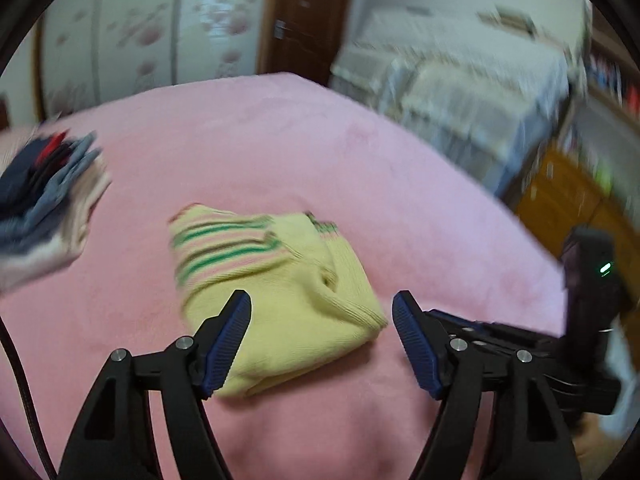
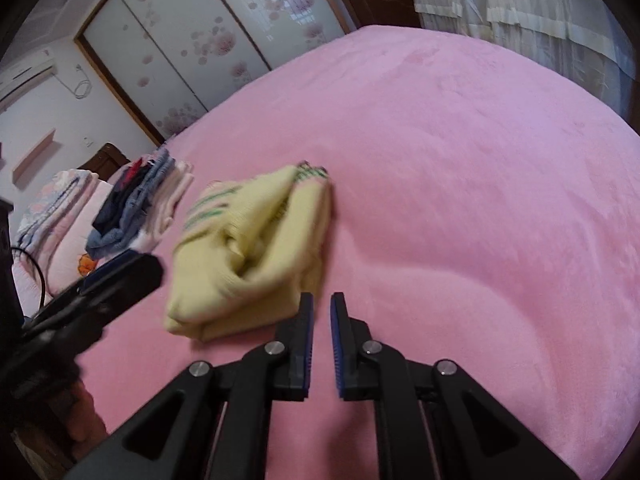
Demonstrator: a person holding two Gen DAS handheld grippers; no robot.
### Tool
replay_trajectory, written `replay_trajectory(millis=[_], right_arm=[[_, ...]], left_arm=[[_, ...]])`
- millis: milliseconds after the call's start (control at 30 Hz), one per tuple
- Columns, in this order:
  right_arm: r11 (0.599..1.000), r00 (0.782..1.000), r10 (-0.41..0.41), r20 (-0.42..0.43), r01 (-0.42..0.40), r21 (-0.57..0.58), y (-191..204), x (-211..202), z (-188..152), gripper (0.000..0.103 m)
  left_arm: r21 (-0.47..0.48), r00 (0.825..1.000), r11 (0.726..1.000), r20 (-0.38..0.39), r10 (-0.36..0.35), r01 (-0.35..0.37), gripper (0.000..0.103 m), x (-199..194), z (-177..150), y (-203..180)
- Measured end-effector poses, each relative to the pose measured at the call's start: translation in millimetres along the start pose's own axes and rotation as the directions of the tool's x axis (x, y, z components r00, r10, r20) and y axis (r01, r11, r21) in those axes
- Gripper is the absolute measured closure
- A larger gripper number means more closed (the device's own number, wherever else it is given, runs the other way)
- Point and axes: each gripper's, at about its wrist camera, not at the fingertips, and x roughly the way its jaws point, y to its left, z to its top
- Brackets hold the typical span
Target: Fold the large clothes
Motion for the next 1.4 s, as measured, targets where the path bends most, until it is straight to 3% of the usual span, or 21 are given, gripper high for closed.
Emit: replay_trajectory(millis=[100,200,300,367,400,433,467,567,633,733,800,867,933,967,1133,1400], right_arm=[[0.998,0.998,0.053,0.028,-0.052,-0.031,19,-4,12,0.064],[0.995,0.998,0.066,0.017,-0.064,-0.078,41,8,21,0.062],[0.992,0.998,0.057,-0.038,-0.06,-0.111,57,33,25,0.062],[0.987,0.996,0.03,-0.088,-0.043,-0.157,66,52,24,0.064],[0.983,0.995,0.011,-0.097,-0.028,-0.183,68,57,23,0.083],[0.979,0.995,-0.016,-0.103,-0.006,-0.206,70,61,23,0.094],[0.979,0.994,-0.026,-0.105,0.003,-0.205,67,61,22,0.094],[0.995,0.999,0.032,-0.031,-0.035,-0.096,47,41,20,0.095],[0.999,0.999,-0.006,-0.047,0.004,-0.048,32,46,10,0.095],[1.0,0.989,-0.018,-0.149,0.02,0.016,11,71,-11,0.095],[1.0,0.991,-0.008,-0.136,0.011,0.018,12,65,-11,0.094],[1.0,0.994,-0.005,-0.111,0.005,-0.001,19,53,-6,0.088],[0.999,0.996,-0.024,-0.084,0.02,-0.04,28,40,-1,0.072],[0.998,0.997,-0.032,-0.066,0.028,-0.058,32,32,0,0.068],[0.995,0.999,-0.04,-0.025,0.038,-0.096,40,0,4,0.028],[0.992,0.996,-0.049,-0.074,0.04,-0.119,40,-5,-3,0.024]], left_arm=[[-0.086,0.999,0.995,0.014,0.043,-0.042,0.03,-16,0,30],[-0.15,0.993,0.981,-0.031,0.118,-0.121,0.03,-7,-6,60],[-0.211,0.983,0.964,-0.119,0.139,-0.162,0.03,15,-19,86],[-0.234,0.98,0.96,-0.165,0.116,-0.153,0.03,28,-25,98],[-0.247,0.978,0.957,-0.181,0.106,-0.149,0.03,35,-29,101],[-0.252,0.977,0.957,-0.191,0.095,-0.142,0.03,40,-31,102],[-0.256,0.977,0.957,-0.198,0.085,-0.135,0.031,44,-32,103],[-0.253,0.976,0.963,-0.216,0.032,-0.088,0.048,61,-37,102],[-0.269,0.964,0.961,-0.267,-0.013,-0.062,0.058,76,-47,101],[-0.283,0.953,0.958,-0.3,-0.037,-0.052,0.06,85,-58,99],[-0.268,0.959,0.962,-0.283,-0.021,-0.058,0.06,79,-57,98],[-0.234,0.964,0.969,-0.267,0.014,-0.079,0.058,68,-53,96],[-0.2,0.964,0.974,-0.259,0.051,-0.105,0.054,55,-49,91],[-0.186,0.965,0.976,-0.255,0.065,-0.114,0.05,48,-47,89],[-0.169,0.973,0.977,-0.21,0.093,-0.13,0.03,10,-38,82],[-0.186,0.97,0.98,-0.24,0.028,-0.075,0.028,-7,-39,87]])
